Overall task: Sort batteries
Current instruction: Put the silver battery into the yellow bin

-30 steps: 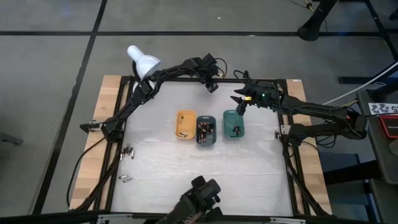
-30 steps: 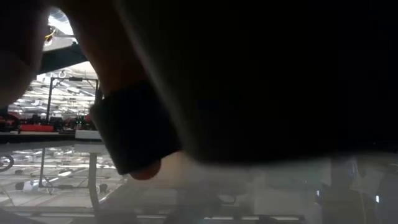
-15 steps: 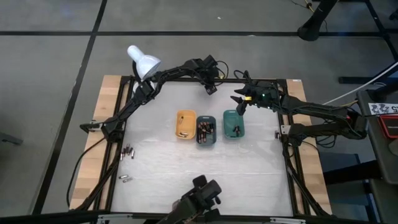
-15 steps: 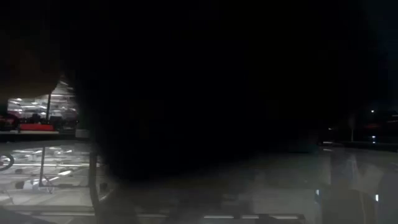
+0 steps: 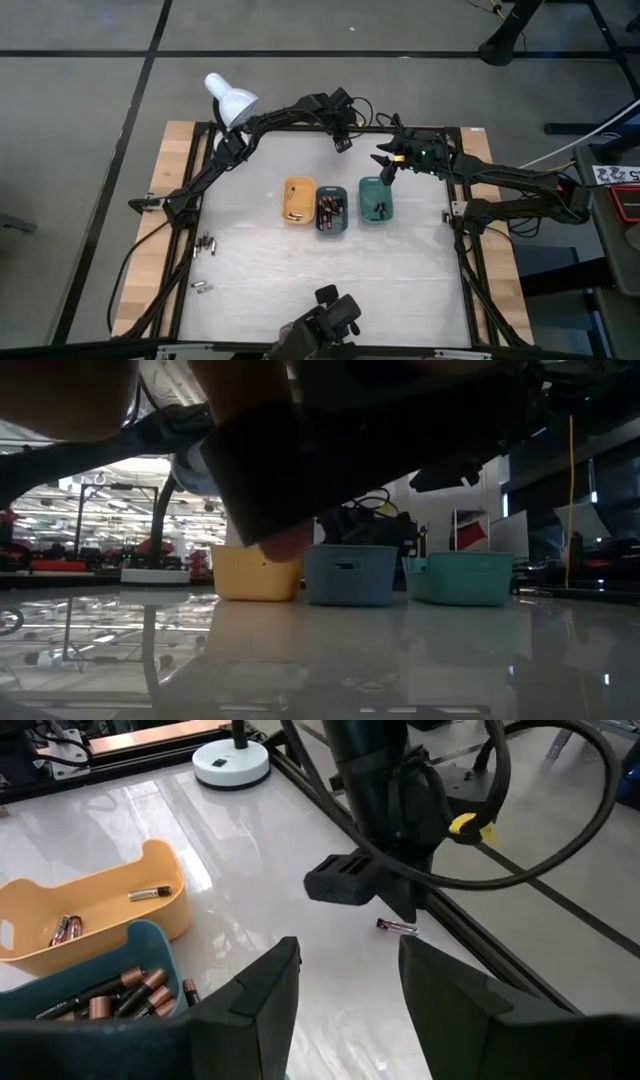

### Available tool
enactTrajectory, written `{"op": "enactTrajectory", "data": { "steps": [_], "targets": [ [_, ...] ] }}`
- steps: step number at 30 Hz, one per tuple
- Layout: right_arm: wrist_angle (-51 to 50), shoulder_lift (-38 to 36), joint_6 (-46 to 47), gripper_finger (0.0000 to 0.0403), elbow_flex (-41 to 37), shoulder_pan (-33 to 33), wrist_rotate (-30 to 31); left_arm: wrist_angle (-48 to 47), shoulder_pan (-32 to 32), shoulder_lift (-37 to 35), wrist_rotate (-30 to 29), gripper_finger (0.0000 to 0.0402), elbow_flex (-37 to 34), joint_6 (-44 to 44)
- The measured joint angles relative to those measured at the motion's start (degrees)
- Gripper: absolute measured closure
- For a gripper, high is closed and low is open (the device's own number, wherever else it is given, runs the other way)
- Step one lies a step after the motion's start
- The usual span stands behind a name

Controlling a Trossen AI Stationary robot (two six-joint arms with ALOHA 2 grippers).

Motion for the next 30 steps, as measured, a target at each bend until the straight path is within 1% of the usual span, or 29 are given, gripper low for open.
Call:
{"op": "enactTrajectory", "data": {
  "steps": [2,7,15,20,25,30],
  "targets": [
    [0.00,0.00,0.06,0.0230,0.00,0.00,-0.02,-0.58,-0.08,0.00,-0.03,0.0322,0.00,1.87],
    [0.11,0.00,0.10,0.0230,0.00,0.00,-0.02,-0.88,-0.05,0.02,-0.25,0.0339,0.00,2.08],
    [0.33,0.00,0.15,0.0230,0.00,0.00,-0.03,-6.35,0.60,0.16,-0.57,0.0359,0.00,4.56],
    [0.96,0.00,0.17,0.0230,0.00,0.00,-0.04,-6.17,0.66,0.17,-0.62,0.0354,0.00,4.08],
    [0.96,0.00,0.17,0.0230,0.00,0.00,-0.04,-7.35,1.20,0.16,-1.42,0.0336,0.00,4.26],
    [0.90,0.00,0.17,0.0230,0.00,0.00,-0.04,-4.97,0.80,0.07,-1.62,0.0325,0.00,6.52]
  ]
}}
